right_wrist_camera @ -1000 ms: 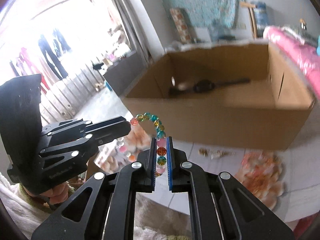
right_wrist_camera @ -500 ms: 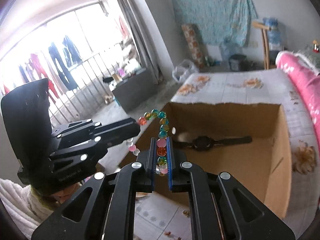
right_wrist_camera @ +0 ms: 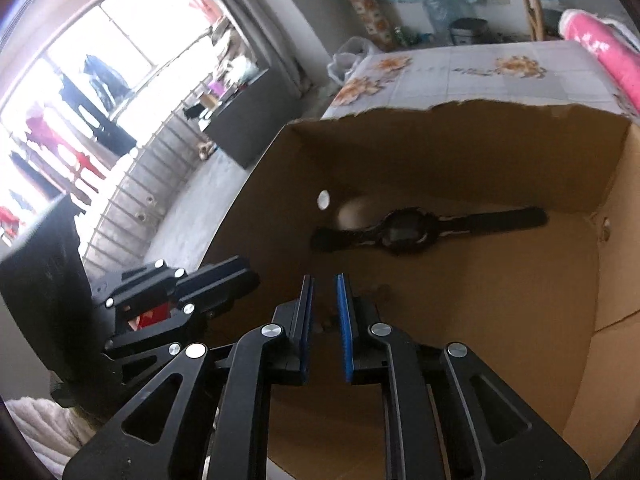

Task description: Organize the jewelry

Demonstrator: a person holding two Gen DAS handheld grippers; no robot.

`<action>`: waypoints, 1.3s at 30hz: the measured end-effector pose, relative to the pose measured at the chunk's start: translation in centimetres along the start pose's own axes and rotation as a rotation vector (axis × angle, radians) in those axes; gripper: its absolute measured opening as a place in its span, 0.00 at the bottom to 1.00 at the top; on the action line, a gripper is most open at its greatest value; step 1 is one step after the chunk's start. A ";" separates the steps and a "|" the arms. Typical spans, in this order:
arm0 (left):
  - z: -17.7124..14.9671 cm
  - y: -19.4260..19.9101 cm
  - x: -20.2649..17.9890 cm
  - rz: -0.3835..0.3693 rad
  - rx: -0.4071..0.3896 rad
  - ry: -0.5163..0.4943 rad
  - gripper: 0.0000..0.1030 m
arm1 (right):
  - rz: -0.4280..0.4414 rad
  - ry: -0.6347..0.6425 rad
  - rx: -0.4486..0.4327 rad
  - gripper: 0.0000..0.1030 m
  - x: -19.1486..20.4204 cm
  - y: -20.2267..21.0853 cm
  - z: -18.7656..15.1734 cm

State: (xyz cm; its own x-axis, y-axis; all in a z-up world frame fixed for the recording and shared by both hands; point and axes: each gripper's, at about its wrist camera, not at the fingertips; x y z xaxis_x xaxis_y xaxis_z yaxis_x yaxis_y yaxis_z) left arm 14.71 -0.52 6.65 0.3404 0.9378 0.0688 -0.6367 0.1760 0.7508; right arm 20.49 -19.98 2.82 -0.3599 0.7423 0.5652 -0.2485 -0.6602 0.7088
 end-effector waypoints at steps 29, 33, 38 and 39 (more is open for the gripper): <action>-4.0 7.5 4.5 0.083 -0.241 0.151 0.10 | -0.089 0.709 0.466 0.36 6.0 -5.7 2.8; -4.8 7.1 6.2 0.115 -0.232 0.177 0.10 | -0.100 0.761 0.611 0.32 4.3 -9.9 2.1; -5.3 5.9 8.1 0.134 -0.208 0.211 0.10 | -0.135 0.812 0.703 0.23 2.7 -12.9 1.1; -5.2 5.6 8.2 0.139 -0.204 0.215 0.10 | -0.139 0.814 0.711 0.16 2.4 -13.2 1.0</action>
State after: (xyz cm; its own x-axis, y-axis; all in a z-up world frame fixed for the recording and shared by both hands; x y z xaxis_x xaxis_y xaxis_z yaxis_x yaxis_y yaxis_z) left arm 10.31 9.72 8.02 0.1004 0.9949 0.0045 -0.7998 0.0781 0.5952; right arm 23.79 -9.37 -4.72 -0.9215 0.3341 0.1978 0.1498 -0.1641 0.9750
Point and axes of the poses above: each gripper's, at about its wrist camera, not at the fingertips, and y roughly against the way its jaws point, x to its left, z to its top, and after that the axes turned 7 degrees about z, right-handed
